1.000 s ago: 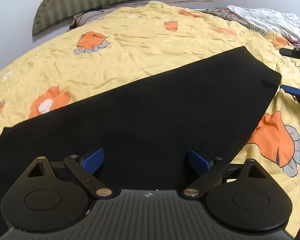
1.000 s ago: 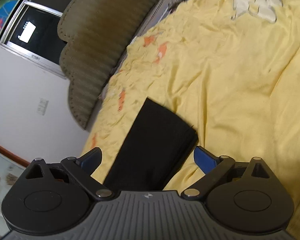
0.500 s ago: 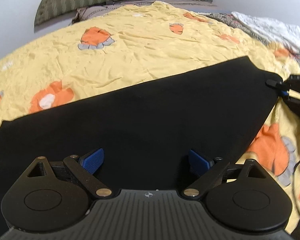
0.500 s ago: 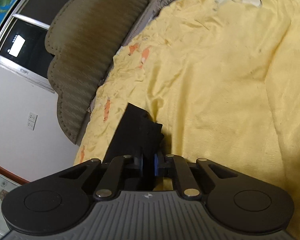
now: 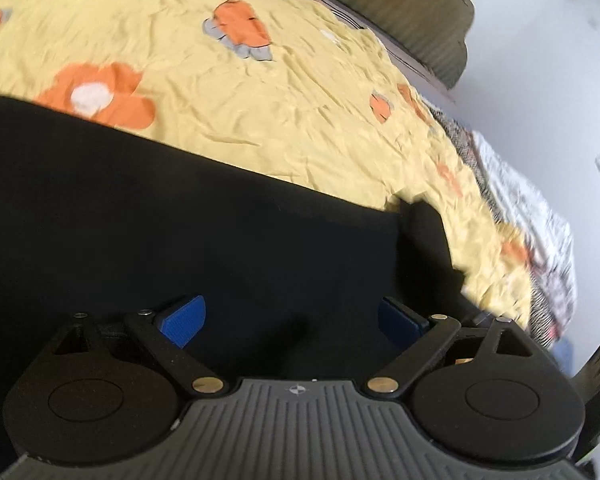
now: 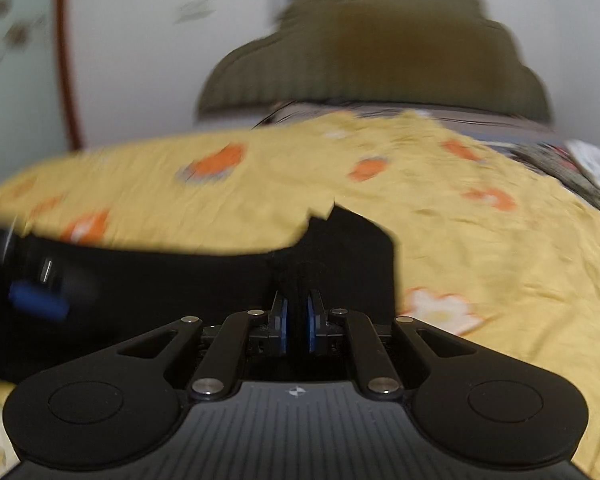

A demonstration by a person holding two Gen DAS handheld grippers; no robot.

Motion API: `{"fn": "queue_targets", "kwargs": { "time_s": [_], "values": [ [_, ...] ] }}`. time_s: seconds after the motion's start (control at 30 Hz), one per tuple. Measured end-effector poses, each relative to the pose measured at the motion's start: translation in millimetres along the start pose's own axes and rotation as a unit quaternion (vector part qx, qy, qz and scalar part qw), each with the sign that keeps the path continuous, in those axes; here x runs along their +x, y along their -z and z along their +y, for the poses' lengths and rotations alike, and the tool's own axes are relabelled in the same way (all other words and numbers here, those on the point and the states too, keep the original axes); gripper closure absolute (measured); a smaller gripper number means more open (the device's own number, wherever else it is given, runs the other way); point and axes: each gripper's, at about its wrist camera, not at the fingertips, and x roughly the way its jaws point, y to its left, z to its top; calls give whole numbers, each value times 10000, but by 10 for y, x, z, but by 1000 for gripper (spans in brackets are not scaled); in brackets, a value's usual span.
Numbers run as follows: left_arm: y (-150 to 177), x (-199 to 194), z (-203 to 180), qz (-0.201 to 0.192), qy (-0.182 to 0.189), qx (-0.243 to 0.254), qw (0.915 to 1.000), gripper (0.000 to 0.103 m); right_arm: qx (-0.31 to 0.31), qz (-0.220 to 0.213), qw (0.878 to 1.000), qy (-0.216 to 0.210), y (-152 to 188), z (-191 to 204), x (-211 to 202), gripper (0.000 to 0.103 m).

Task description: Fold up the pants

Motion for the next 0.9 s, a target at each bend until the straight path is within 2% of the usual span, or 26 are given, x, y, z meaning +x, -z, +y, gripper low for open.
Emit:
{"fn": "queue_targets", "kwargs": {
  "time_s": [0.1, 0.13, 0.2, 0.27, 0.33, 0.4, 0.43, 0.47, 0.5, 0.53, 0.63, 0.77, 0.83, 0.9],
  "values": [
    [-13, 1, 13, -8, 64, -88, 9999, 7, -767, 171, 9963, 355, 61, 201, 71, 94],
    [-10, 3, 9, -16, 67, -88, 9999, 7, -971, 245, 9936, 514, 76, 239, 92, 90],
    [-2, 10, 5, -37, 61, -70, 10000, 6, -1214, 382, 9890, 754, 94, 272, 147, 72],
    [12, 16, 3, -54, 55, -44, 10000, 6, -1412, 360, 9835, 1068, 130, 274, 184, 27],
    [12, 24, 1, -48, 59, -37, 10000, 5, -1605, 204, 9792, 1221, 148, 292, 198, 23],
    [-8, 34, 0, -12, 94, -95, 9999, 5, -1582, 207, 9822, 990, 140, 267, 215, 25],
    [-24, 43, 3, 28, 172, -153, 9997, 5, -1553, 182, 9840, 850, 132, 259, 214, 35],
    [-42, 57, 10, 83, 291, -226, 9993, 5, -1524, 154, 9851, 786, 120, 251, 211, 60],
    [-58, 78, 14, 164, 439, -323, 9984, 5, -1463, 140, 9864, 742, 108, 242, 205, 74],
    [-77, 119, 14, 305, 648, -469, 9963, 5, -1396, 107, 9876, 716, 99, 237, 185, 92],
    [-92, 232, -8, 641, 1194, -758, 9879, 5, -1536, -163, 9862, 590, 98, 334, 16, 94],
    [-67, 325, -51, 736, 1724, -1132, 9757, 5, -1723, -415, 9841, -96, 95, 557, -265, 94],
    [-61, 335, -58, 665, 1849, -1297, 9719, 4, -1945, -469, 9792, -333, 120, 700, -352, 94],
    [-74, 344, -55, 589, 1774, -1432, 9719, 6, -2025, -507, 9764, -557, 127, 806, -415, 94]
  ]
}}
